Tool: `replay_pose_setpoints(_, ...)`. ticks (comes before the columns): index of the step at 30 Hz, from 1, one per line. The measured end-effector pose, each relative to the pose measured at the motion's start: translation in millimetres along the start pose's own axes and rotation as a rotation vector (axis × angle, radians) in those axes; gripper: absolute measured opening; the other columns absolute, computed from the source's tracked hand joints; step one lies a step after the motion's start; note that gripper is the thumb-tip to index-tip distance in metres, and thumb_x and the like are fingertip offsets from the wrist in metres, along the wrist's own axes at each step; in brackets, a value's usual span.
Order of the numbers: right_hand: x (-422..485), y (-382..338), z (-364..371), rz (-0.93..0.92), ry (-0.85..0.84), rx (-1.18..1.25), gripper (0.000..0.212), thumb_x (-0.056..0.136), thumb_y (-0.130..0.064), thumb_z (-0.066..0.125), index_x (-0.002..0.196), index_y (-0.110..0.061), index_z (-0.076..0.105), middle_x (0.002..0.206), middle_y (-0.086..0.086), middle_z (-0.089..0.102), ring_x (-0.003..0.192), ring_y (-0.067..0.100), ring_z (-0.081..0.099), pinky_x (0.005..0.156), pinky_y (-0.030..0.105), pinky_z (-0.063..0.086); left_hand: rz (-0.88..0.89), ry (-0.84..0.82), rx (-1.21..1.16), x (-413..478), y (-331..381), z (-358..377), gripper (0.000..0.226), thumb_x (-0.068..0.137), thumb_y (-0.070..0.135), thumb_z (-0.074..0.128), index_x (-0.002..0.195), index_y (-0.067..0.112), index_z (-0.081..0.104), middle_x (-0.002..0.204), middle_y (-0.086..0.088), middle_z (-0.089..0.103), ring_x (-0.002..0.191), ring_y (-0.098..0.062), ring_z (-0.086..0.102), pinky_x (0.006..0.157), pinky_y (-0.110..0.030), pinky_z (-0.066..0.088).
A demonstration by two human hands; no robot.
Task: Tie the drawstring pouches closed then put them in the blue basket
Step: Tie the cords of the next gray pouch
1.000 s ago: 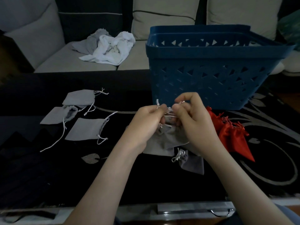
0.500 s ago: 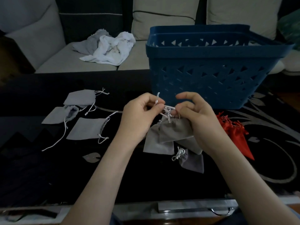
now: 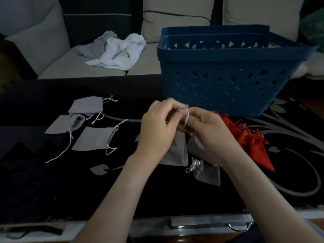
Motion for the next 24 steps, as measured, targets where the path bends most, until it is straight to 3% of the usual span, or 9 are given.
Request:
replay_pose_setpoints(2, 0.1, -2.4, 0.2, 0.007, 0.026, 0.105, 0.019, 0.095, -0.009, 0.050, 0.099, -0.006, 0.068, 0.090, 0.012, 0.070, 0.086, 0.019, 0.066, 0.083, 0.028, 0.052, -0.087, -0.006, -0.174, 1.5, 0.2, -0.9, 0.012, 0.091, 0.020, 0.058, 0.084, 0.012, 0.064, 0.080, 0.015, 0.062, 0.081, -0.002, 0.060, 0.073, -0.013, 0.045)
replay_pose_setpoints(5, 2.1, -9.9, -1.8, 0.014, 0.092, 0.256, 0.023, 0.097, -0.009, 0.043, 0.102, -0.009, 0.066, 0.089, 0.000, 0.073, 0.084, 0.007, 0.066, 0.076, 0.016, 0.052, -0.247, 0.026, -0.415, 3.0, 0.7, -5.5, 0.017, 0.096, 0.017, 0.051, 0.081, 0.012, 0.059, 0.073, 0.012, 0.060, 0.067, 0.005, 0.055, 0.065, -0.010, 0.042)
replay_pose_setpoints(8, 5.9, -16.7, -9.4, -0.002, 0.197, 0.490, 0.021, 0.096, -0.013, 0.044, 0.102, -0.015, 0.063, 0.092, -0.004, 0.074, 0.096, 0.007, 0.066, 0.090, 0.021, 0.048, -0.395, 0.072, -0.419, 3.1, -7.2, -6.0, 0.025, 0.099, 0.017, 0.046, 0.077, 0.015, 0.059, 0.059, 0.016, 0.054, 0.055, 0.003, 0.047, 0.058, -0.010, 0.038)
replay_pose_setpoints(11, 6.8, -24.2, -15.8, -0.017, 0.279, 0.752, 0.020, 0.097, -0.004, 0.041, 0.098, -0.010, 0.060, 0.073, 0.000, 0.070, 0.079, 0.009, 0.070, 0.090, 0.029, 0.053, -0.607, 0.145, -0.413, 2.1, -21.7, -7.8, 0.030, 0.100, 0.023, 0.044, 0.075, 0.019, 0.060, 0.062, 0.010, 0.052, 0.052, 0.000, 0.042, 0.054, -0.014, 0.037)
replay_pose_setpoints(13, 7.2, -25.2, -18.0, -0.004, 0.303, 0.879, 0.026, 0.096, 0.007, 0.035, 0.097, -0.005, 0.058, 0.060, 0.004, 0.060, 0.061, 0.013, 0.067, 0.075, 0.033, 0.059, -0.686, 0.170, -0.395, 1.3, -27.9, -11.7, 0.031, 0.101, 0.022, 0.044, 0.075, 0.018, 0.060, 0.061, 0.007, 0.049, 0.050, -0.002, 0.040, 0.052, -0.016, 0.035)
replay_pose_setpoints(15, 8.4, -24.2, -18.2, 0.037, 0.313, 0.886, 0.032, 0.094, 0.013, 0.029, 0.099, -0.004, 0.057, 0.056, 0.002, 0.051, 0.050, 0.012, 0.057, 0.058, 0.028, 0.057, -0.751, 0.181, -0.447, 0.4, -29.1, -13.7, 0.031, 0.101, 0.018, 0.043, 0.074, 0.014, 0.059, 0.059, 0.005, 0.047, 0.046, -0.002, 0.037, 0.045, -0.015, 0.033)
replay_pose_setpoints(18, 9.0, -21.5, -16.6, 0.059, 0.281, 0.829, 0.046, 0.086, 0.017, 0.019, 0.107, -0.006, 0.054, 0.053, -0.002, 0.040, 0.044, 0.008, 0.040, 0.045, 0.020, 0.041, -0.831, 0.169, -0.613, 0.3, -23.0, -14.5, 0.029, 0.101, 0.014, 0.043, 0.077, 0.009, 0.057, 0.059, 0.002, 0.045, 0.041, -0.002, 0.036, 0.039, -0.015, 0.030)
replay_pose_setpoints(21, 6.6, -24.4, -19.7, 0.015, 0.193, 0.776, 0.046, 0.085, 0.014, 0.025, 0.113, -0.010, 0.054, 0.055, -0.003, 0.039, 0.045, 0.007, 0.033, 0.045, 0.018, 0.033, -0.834, 0.136, -0.797, 2.2, -14.3, -15.3, 0.027, 0.101, 0.013, 0.042, 0.079, 0.006, 0.056, 0.055, 0.002, 0.051, 0.038, -0.004, 0.035, 0.036, -0.016, 0.027)
replay_pose_setpoints(24, 3.2, -29.3, -24.2, -0.061, 0.117, 0.450, 0.031, 0.093, 0.002, 0.034, 0.107, -0.011, 0.059, 0.057, -0.003, 0.043, 0.048, 0.008, 0.031, 0.047, 0.017, 0.028, -0.758, 0.060, -0.918, 7.3, -5.7, -15.9, 0.026, 0.100, 0.015, 0.042, 0.081, 0.006, 0.057, 0.054, 0.003, 0.060, 0.035, -0.004, 0.036, 0.035, -0.015, 0.027)
Point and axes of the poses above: each hand's wrist, its own x-axis towards the middle knuckle, its own z-axis out of the palm, y = z × x, the point moved 2 cm from there along x, towards the middle knuckle
